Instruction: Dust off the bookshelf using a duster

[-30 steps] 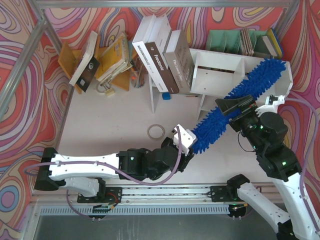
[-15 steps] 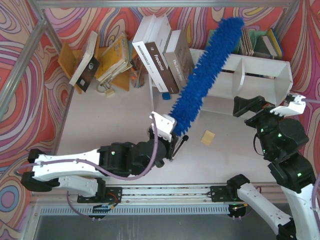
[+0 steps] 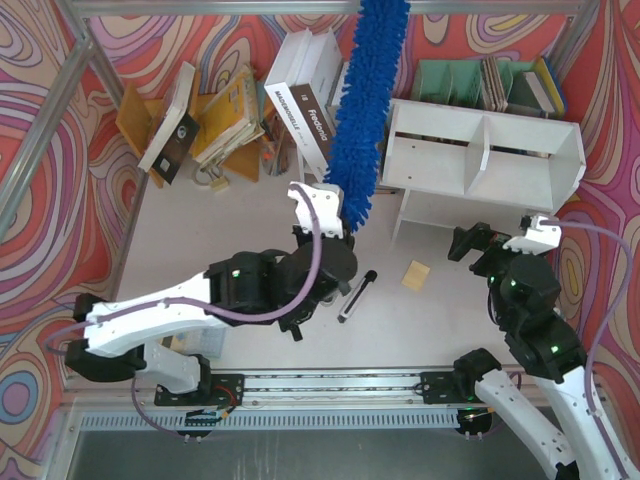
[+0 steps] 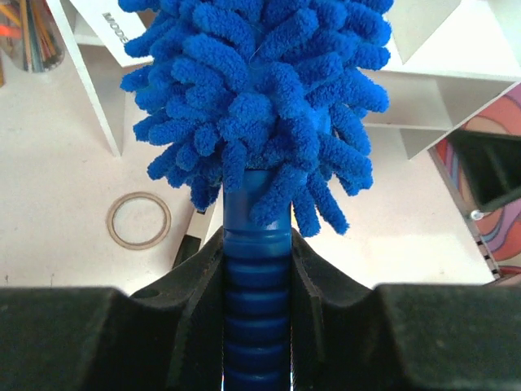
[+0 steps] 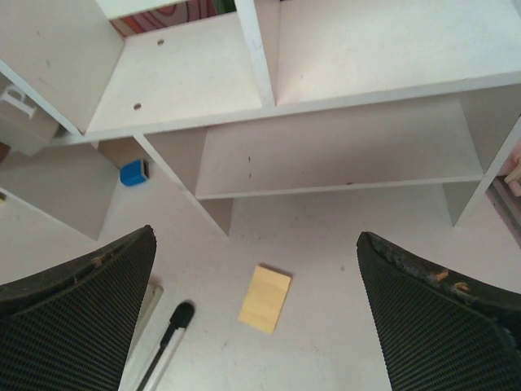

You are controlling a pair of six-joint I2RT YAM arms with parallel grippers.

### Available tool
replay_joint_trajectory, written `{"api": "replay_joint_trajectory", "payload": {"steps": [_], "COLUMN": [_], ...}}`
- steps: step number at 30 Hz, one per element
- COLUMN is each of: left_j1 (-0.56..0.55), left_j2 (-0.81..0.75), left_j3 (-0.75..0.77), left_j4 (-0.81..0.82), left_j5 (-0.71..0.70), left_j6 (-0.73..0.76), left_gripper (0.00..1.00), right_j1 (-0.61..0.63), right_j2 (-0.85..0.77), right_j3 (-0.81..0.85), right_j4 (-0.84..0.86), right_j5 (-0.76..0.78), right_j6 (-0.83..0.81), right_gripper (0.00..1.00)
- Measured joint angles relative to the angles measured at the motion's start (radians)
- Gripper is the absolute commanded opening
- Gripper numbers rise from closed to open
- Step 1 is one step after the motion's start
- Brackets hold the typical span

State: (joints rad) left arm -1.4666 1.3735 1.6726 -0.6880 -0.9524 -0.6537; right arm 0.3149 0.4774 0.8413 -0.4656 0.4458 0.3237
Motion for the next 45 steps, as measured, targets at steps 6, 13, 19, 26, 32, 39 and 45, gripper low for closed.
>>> {"api": "replay_joint_trajectory", "payload": {"steps": [6, 13, 19, 26, 32, 39, 45], "left_j1": [0.05, 0.055, 0.098, 0.098, 0.098, 0.098, 0.098], "left_j2": [0.137, 0.243, 0.236, 0.23, 0.225, 0.174, 0.127], "left_j3": [0.111, 0.188, 0.119, 0.105, 0.122, 0.128, 0.128], "left_j4": [-0.14, -0.238, -0.26, -0.255, -0.252, -0.243, -0.222], "left_j5": [0.088, 0.152, 0.193, 0.209, 0.211, 0.208, 0.196], "left_j6": [-0.084, -0.136, -0.223, -0.249, -0.247, -0.231, -0.217], "left_gripper": [0.0, 0.0, 0.0, 0.0, 0.0, 0.0, 0.0], "right_j1": [0.0, 0.0, 0.0, 0.0, 0.0, 0.0, 0.0], "right_j2": [-0.028, -0.028, -0.029, -0.029, -0.029, -0.028, -0.028], "right_j3": [0.0, 0.0, 0.0, 0.0, 0.0, 0.0, 0.0], "right_j4": [0.027, 0.027, 0.027, 0.027, 0.027, 0.027, 0.027], "right_j5": [0.026, 0.032, 0.035, 0.041, 0.044, 0.044, 0.044], "right_j6": [-0.004, -0.006, -0.006, -0.006, -0.006, -0.006, -0.006], "right_gripper": [0.99, 0.99, 0.99, 0.99, 0.99, 0.99, 0.99]}}
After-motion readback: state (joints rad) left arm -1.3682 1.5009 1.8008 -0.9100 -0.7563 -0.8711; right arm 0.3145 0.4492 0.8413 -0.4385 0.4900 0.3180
